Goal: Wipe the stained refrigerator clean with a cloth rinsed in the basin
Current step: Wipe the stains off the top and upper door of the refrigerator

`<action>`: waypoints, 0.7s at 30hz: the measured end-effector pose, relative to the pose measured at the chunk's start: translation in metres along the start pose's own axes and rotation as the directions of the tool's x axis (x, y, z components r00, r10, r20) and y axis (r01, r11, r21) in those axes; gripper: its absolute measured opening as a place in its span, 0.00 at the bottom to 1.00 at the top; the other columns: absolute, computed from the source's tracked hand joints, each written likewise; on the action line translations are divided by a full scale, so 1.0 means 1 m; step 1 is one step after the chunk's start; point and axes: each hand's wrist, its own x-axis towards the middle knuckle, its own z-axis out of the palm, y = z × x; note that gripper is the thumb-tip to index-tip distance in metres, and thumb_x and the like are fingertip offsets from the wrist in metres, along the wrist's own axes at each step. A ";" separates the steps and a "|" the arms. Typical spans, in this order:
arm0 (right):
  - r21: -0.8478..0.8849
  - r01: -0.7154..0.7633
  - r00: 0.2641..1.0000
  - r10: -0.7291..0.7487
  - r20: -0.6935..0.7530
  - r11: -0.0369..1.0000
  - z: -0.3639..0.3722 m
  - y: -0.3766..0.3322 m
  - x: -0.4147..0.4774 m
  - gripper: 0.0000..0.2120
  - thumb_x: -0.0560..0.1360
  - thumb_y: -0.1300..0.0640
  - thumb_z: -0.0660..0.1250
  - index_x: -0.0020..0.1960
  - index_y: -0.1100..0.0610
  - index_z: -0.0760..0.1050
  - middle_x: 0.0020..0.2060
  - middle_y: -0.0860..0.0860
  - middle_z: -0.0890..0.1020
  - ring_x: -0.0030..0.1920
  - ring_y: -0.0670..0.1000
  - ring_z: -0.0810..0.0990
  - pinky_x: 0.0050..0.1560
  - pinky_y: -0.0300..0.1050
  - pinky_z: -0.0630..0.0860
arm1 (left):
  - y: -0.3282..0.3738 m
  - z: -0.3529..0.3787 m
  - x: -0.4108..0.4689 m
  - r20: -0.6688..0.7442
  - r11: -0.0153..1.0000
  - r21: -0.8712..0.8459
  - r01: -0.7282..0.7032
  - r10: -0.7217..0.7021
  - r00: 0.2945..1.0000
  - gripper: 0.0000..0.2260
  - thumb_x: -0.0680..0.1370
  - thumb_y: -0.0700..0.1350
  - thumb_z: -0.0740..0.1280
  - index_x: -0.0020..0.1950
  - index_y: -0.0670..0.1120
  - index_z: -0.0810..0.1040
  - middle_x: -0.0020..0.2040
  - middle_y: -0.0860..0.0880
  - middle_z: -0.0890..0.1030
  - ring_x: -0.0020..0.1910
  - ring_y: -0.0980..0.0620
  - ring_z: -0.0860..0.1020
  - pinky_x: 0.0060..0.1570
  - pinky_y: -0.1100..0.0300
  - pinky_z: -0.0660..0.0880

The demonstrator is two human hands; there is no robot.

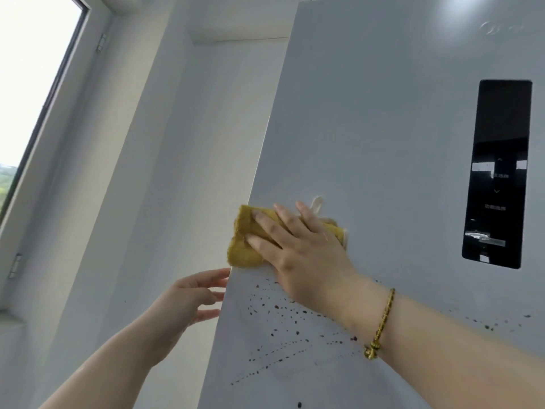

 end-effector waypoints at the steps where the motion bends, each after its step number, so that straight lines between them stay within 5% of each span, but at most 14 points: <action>1: -0.025 -0.042 0.999 0.041 -0.034 0.999 -0.003 0.010 0.002 0.20 0.61 0.59 0.74 0.53 0.54 0.81 0.55 0.56 0.81 0.55 0.61 0.80 0.63 0.59 0.64 | 0.000 0.001 0.000 0.000 1.000 0.007 0.000 0.000 1.000 0.21 0.74 0.27 0.53 0.50 0.48 0.79 0.48 0.49 0.82 0.47 0.52 0.80 0.44 0.60 0.74; 3: -0.082 -0.193 0.976 0.182 -0.117 0.978 -0.014 0.033 0.015 0.17 0.63 0.58 0.68 0.52 0.54 0.81 0.53 0.56 0.82 0.52 0.60 0.81 0.56 0.59 0.74 | 0.001 0.003 -0.002 0.007 1.000 0.018 -0.008 0.008 1.000 0.21 0.74 0.28 0.54 0.50 0.49 0.79 0.47 0.49 0.82 0.45 0.53 0.80 0.44 0.60 0.74; 7: -0.081 -0.433 0.901 0.430 -0.051 0.898 -0.026 0.047 0.021 0.21 0.69 0.55 0.53 0.54 0.55 0.80 0.56 0.57 0.80 0.54 0.61 0.80 0.55 0.61 0.74 | 0.000 0.008 -0.004 -0.016 1.000 0.018 -0.012 0.012 1.000 0.18 0.76 0.30 0.55 0.55 0.48 0.77 0.48 0.48 0.81 0.50 0.51 0.79 0.45 0.61 0.74; 10: -0.095 -0.315 0.947 0.306 -0.098 0.944 -0.011 0.020 0.006 0.21 0.68 0.55 0.56 0.55 0.53 0.80 0.57 0.56 0.80 0.56 0.60 0.79 0.56 0.60 0.73 | -0.002 0.012 -0.005 -0.065 1.000 0.013 -0.028 0.028 0.997 0.18 0.76 0.33 0.56 0.61 0.49 0.70 0.50 0.47 0.78 0.52 0.51 0.77 0.45 0.62 0.72; 14: -0.027 0.002 0.999 -0.003 -0.042 1.000 0.001 -0.008 -0.020 0.23 0.60 0.55 0.74 0.55 0.53 0.80 0.57 0.56 0.80 0.60 0.60 0.73 0.64 0.58 0.61 | -0.003 0.015 -0.007 -0.079 0.999 0.043 -0.032 0.036 0.996 0.18 0.77 0.34 0.57 0.64 0.48 0.69 0.54 0.47 0.77 0.54 0.51 0.76 0.50 0.61 0.72; 16: -0.035 0.062 0.998 -0.063 -0.017 0.997 -0.003 0.002 -0.022 0.19 0.62 0.55 0.73 0.54 0.51 0.81 0.57 0.54 0.81 0.58 0.59 0.76 0.64 0.58 0.64 | -0.004 0.017 -0.009 -0.086 0.997 0.064 -0.037 0.042 0.995 0.19 0.77 0.34 0.57 0.65 0.49 0.68 0.54 0.48 0.76 0.55 0.51 0.75 0.53 0.59 0.70; 19: -0.115 -0.145 0.989 0.142 -0.036 0.983 -0.021 0.047 -0.008 0.17 0.67 0.55 0.60 0.52 0.51 0.82 0.53 0.53 0.83 0.52 0.58 0.82 0.52 0.59 0.76 | -0.001 0.022 -0.011 -0.109 0.994 0.082 -0.073 0.082 0.991 0.20 0.77 0.37 0.59 0.67 0.52 0.66 0.57 0.51 0.74 0.56 0.54 0.73 0.55 0.59 0.63; 21: -0.076 -0.357 0.932 0.350 -0.096 0.931 -0.042 0.080 -0.001 0.19 0.72 0.56 0.56 0.59 0.54 0.78 0.61 0.57 0.77 0.60 0.61 0.76 0.61 0.59 0.70 | 0.004 0.027 -0.012 -0.128 0.991 0.066 -0.115 0.123 0.984 0.20 0.76 0.38 0.61 0.66 0.54 0.66 0.59 0.53 0.72 0.57 0.54 0.71 0.53 0.60 0.63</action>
